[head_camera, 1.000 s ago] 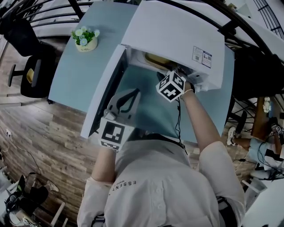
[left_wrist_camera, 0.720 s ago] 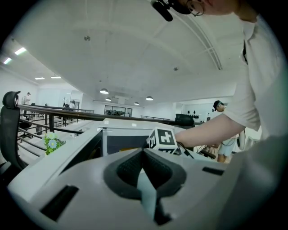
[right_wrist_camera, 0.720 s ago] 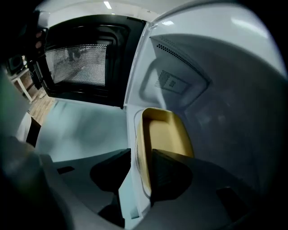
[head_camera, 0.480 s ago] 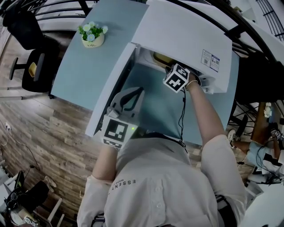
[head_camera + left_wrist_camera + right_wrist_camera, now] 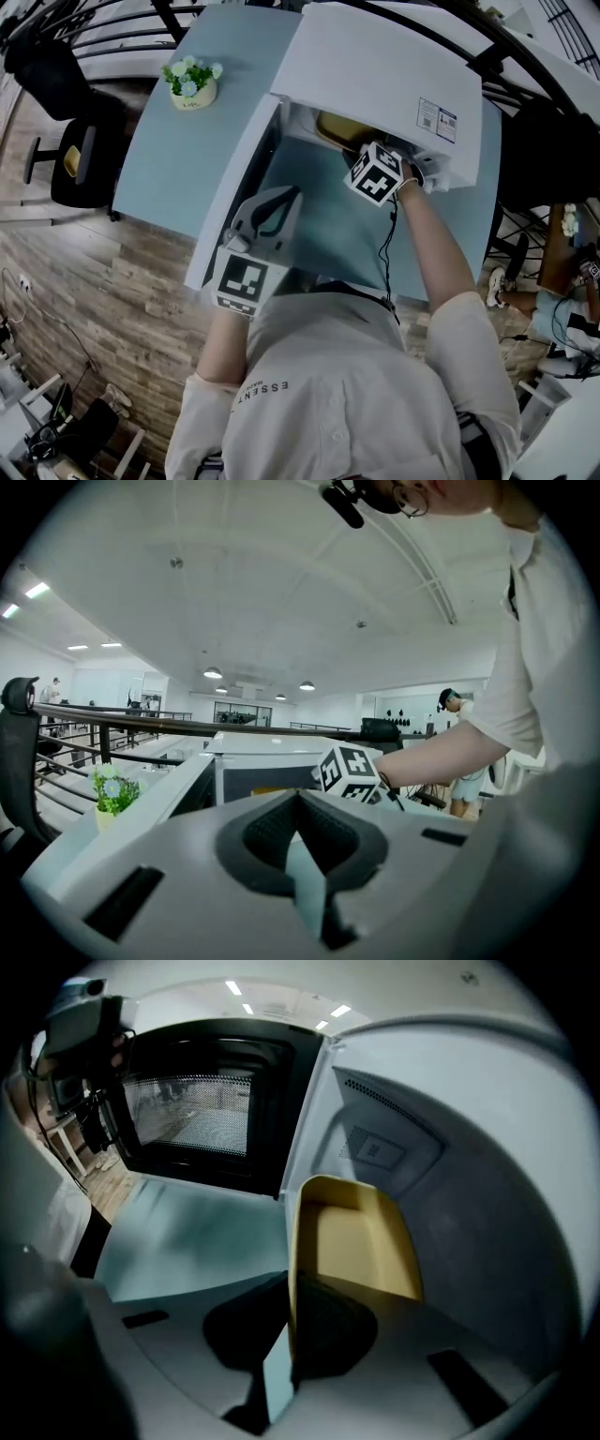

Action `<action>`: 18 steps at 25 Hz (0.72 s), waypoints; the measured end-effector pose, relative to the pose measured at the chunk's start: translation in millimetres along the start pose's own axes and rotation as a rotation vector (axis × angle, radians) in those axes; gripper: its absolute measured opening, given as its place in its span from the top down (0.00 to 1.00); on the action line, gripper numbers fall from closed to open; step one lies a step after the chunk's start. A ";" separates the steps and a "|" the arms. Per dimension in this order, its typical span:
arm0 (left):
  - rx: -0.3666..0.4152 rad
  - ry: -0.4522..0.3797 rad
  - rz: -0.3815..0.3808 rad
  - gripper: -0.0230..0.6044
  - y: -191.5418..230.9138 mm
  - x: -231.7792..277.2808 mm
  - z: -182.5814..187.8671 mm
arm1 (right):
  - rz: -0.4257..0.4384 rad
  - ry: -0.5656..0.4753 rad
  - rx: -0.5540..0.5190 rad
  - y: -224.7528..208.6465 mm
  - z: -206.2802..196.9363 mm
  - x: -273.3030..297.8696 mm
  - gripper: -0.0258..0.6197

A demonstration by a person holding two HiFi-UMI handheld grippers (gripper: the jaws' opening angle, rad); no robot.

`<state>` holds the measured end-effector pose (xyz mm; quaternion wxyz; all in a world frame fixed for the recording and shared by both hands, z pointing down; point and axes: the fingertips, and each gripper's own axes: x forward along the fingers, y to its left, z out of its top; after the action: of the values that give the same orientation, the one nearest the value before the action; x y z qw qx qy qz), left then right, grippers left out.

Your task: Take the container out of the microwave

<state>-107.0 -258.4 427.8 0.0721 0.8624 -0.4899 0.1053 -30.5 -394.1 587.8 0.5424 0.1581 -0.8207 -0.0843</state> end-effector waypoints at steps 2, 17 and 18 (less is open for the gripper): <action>0.012 0.000 -0.010 0.96 -2.1 -2.5 1.5 | -0.003 -0.016 0.004 6.8 1.9 -9.8 0.92; 0.069 -0.044 -0.060 0.96 -27.5 -25.1 16.5 | -0.026 -0.225 0.208 74.2 3.9 -102.6 0.92; 0.075 -0.043 -0.060 0.96 -28.5 -25.7 17.1 | -0.028 -0.249 0.228 77.4 4.5 -109.3 0.92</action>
<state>-93.5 -226.4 404.2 0.0324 0.8807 -0.4612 0.1029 -8.1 -283.4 515.5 0.4138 0.2186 -0.8835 -0.0172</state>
